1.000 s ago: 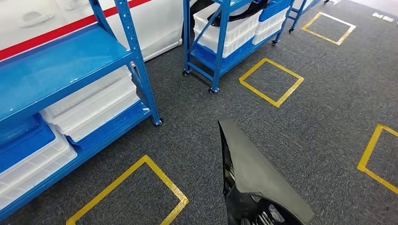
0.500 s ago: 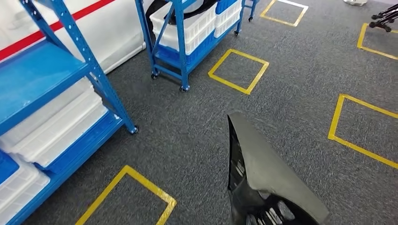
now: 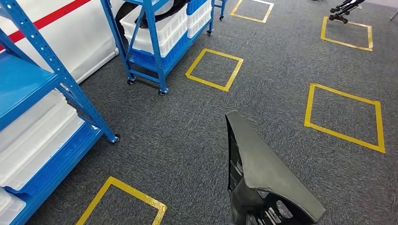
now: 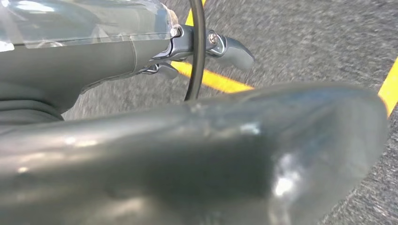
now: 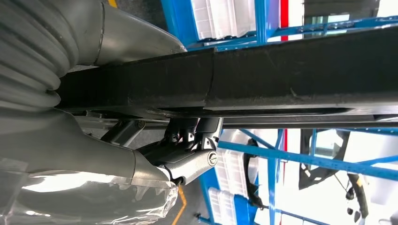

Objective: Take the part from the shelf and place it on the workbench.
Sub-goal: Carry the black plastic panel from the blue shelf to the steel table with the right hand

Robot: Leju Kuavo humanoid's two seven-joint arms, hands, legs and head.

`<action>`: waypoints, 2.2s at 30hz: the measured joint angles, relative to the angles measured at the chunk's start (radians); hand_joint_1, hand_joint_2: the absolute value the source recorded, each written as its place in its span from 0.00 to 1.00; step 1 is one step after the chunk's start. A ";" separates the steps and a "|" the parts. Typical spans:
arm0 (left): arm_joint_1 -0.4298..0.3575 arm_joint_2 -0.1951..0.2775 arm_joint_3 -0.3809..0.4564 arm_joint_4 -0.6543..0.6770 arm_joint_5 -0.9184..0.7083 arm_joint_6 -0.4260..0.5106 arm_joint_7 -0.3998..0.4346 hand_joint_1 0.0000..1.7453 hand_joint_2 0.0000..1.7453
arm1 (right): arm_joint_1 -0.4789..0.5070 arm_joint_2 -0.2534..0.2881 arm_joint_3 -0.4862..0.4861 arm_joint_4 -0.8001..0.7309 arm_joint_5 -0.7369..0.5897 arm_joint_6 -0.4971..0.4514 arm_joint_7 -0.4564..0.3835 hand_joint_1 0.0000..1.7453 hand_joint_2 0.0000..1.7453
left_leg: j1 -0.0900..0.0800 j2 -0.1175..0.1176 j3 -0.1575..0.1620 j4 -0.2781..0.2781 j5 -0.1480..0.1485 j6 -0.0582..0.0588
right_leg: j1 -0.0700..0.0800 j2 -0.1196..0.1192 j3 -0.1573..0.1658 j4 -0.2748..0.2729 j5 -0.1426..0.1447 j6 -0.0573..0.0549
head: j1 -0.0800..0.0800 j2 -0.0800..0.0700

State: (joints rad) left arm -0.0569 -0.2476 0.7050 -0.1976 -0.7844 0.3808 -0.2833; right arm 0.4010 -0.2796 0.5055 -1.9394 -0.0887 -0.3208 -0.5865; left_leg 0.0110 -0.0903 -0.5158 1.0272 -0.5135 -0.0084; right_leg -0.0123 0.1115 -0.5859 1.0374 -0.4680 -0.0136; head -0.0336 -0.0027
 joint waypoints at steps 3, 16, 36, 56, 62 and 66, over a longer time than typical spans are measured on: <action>-0.003 0.000 0.000 0.000 -0.002 0.000 -0.001 0.00 0.00 | 0.004 0.001 -0.005 0.000 0.003 0.008 0.004 1.00 1.00 | -0.003 0.019 0.000 -0.004 0.003 0.012 | -0.006 0.023 -0.009 -0.005 0.009 0.015 | 0.000 0.000; -0.007 -0.005 -0.002 0.000 -0.021 -0.002 -0.014 0.00 0.00 | 0.021 0.013 -0.027 -0.001 0.020 0.017 0.010 1.00 1.00 | -0.021 0.201 0.013 -0.015 -0.004 0.016 | 0.016 -0.151 0.028 -0.037 -0.006 -0.012 | 0.000 0.000; 0.002 -0.003 -0.001 0.000 -0.020 0.004 -0.019 0.00 0.00 | 0.027 0.018 -0.030 -0.003 0.034 0.029 0.004 1.00 1.00 | -0.007 0.109 -0.006 -0.026 0.025 0.043 | -0.003 -0.102 -0.117 0.220 -0.119 0.031 | 0.000 0.000; 0.004 -0.004 0.000 0.000 -0.021 0.015 -0.032 0.00 0.00 | 0.044 0.016 -0.031 0.003 0.028 0.035 -0.023 1.00 1.00 | -0.005 0.064 -0.065 0.115 -0.012 -0.001 | 0.004 -0.024 0.028 -0.026 -0.010 -0.015 | 0.000 0.000; -0.003 -0.004 0.000 0.000 -0.021 0.016 -0.033 0.00 0.00 | 0.054 0.017 -0.031 0.004 0.026 0.035 -0.027 1.00 1.00 | -0.006 0.043 -0.011 -0.019 0.024 0.026 | -0.003 0.019 0.007 -0.014 -0.011 0.017 | 0.000 0.000; 0.002 -0.004 0.001 0.000 -0.021 0.015 -0.033 0.00 0.00 | 0.053 0.020 -0.034 0.005 0.026 0.035 -0.027 1.00 1.00 | -0.004 0.103 -0.005 -0.034 0.031 0.044 | -0.003 -0.092 -0.083 0.165 -0.109 0.030 | 0.000 0.000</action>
State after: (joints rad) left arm -0.0549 -0.2521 0.7058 -0.1976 -0.8049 0.3955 -0.3165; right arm 0.4540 -0.2595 0.4712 -1.9341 -0.0626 -0.2858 -0.6139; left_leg 0.0070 0.0122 -0.5209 0.9936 -0.4821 0.0357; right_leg -0.0153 0.0195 -0.6689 1.2024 -0.5768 0.0163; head -0.0335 -0.0027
